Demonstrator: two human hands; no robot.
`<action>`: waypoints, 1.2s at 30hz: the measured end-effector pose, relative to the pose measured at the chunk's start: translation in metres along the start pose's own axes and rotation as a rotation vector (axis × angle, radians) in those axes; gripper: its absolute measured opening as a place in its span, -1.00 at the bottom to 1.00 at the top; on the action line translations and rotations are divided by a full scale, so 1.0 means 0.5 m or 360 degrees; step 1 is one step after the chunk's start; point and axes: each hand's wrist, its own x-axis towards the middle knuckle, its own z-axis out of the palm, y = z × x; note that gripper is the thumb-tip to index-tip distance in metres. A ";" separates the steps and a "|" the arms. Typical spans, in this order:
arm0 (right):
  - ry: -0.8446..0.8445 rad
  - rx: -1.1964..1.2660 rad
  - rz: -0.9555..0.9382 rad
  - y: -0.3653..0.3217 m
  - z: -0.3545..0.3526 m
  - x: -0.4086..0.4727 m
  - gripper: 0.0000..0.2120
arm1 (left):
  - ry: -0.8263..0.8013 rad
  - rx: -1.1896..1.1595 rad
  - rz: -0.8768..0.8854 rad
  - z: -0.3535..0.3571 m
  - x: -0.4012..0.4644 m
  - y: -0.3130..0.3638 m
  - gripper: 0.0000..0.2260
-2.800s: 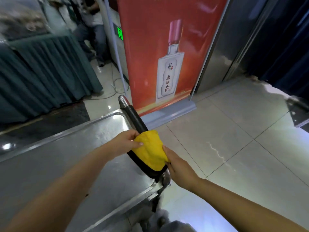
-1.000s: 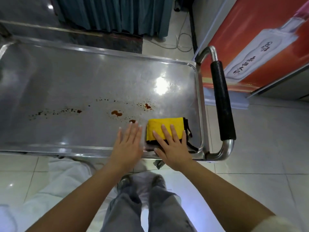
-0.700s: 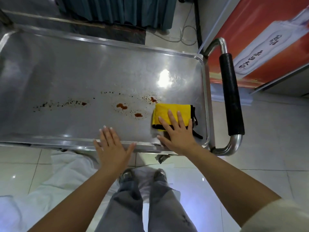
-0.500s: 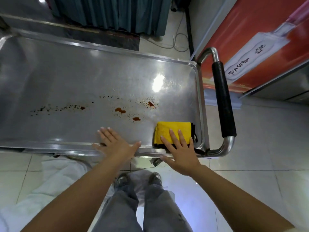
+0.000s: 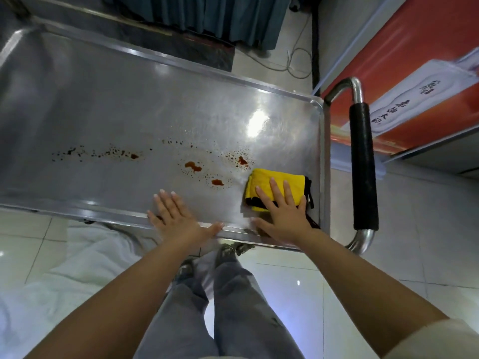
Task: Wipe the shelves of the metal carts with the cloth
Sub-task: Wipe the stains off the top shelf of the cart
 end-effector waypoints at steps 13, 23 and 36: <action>-0.0076 0.0036 -0.0015 0.065 -0.198 0.306 -0.14 | 0.0015 0.0049 -0.0011 0.005 0.004 0.004 0.23; -0.0082 -0.0011 -0.0003 0.064 -0.257 0.379 -0.08 | 0.0034 0.0092 -0.0038 0.004 0.010 0.010 0.25; -0.0167 -0.0036 -0.0416 -0.039 -0.007 0.022 -0.14 | 0.0223 0.0089 0.0121 0.038 0.015 -0.033 0.16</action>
